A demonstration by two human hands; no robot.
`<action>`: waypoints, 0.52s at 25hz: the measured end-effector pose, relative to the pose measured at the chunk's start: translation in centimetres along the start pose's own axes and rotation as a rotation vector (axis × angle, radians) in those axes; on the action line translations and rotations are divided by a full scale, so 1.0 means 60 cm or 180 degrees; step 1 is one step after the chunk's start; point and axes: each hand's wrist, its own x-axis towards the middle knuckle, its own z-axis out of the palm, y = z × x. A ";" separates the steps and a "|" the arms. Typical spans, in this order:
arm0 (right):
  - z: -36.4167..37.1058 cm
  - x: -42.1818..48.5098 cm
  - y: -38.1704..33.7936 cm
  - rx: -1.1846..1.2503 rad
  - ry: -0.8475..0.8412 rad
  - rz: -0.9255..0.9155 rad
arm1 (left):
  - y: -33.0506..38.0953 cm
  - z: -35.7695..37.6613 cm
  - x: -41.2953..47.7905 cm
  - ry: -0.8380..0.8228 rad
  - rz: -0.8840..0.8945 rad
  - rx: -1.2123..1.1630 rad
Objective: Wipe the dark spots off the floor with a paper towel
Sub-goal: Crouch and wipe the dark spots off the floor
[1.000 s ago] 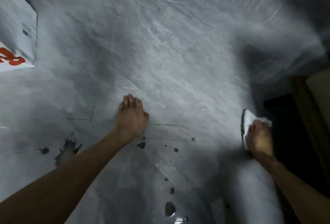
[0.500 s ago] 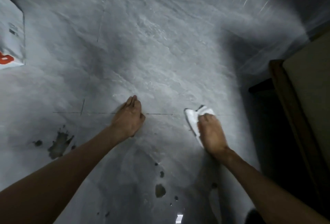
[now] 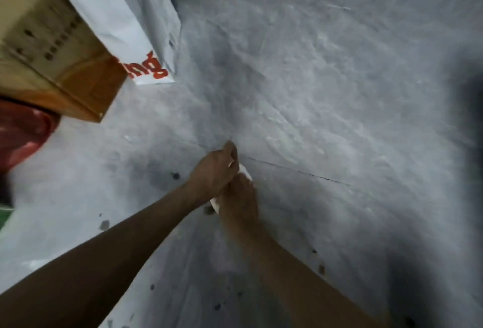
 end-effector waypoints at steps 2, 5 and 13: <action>0.000 0.002 0.015 -0.0070 -0.0033 -0.1062 | -0.084 -0.054 -0.022 0.0444 -0.0584 -0.0102; -0.034 0.018 0.133 -0.0289 -0.0022 -0.0526 | -0.203 -0.104 -0.072 0.0797 -0.1502 -0.0227; 0.065 0.077 -0.151 -0.0063 0.0120 -0.0019 | -0.350 -0.090 -0.161 0.0606 -0.1801 0.0305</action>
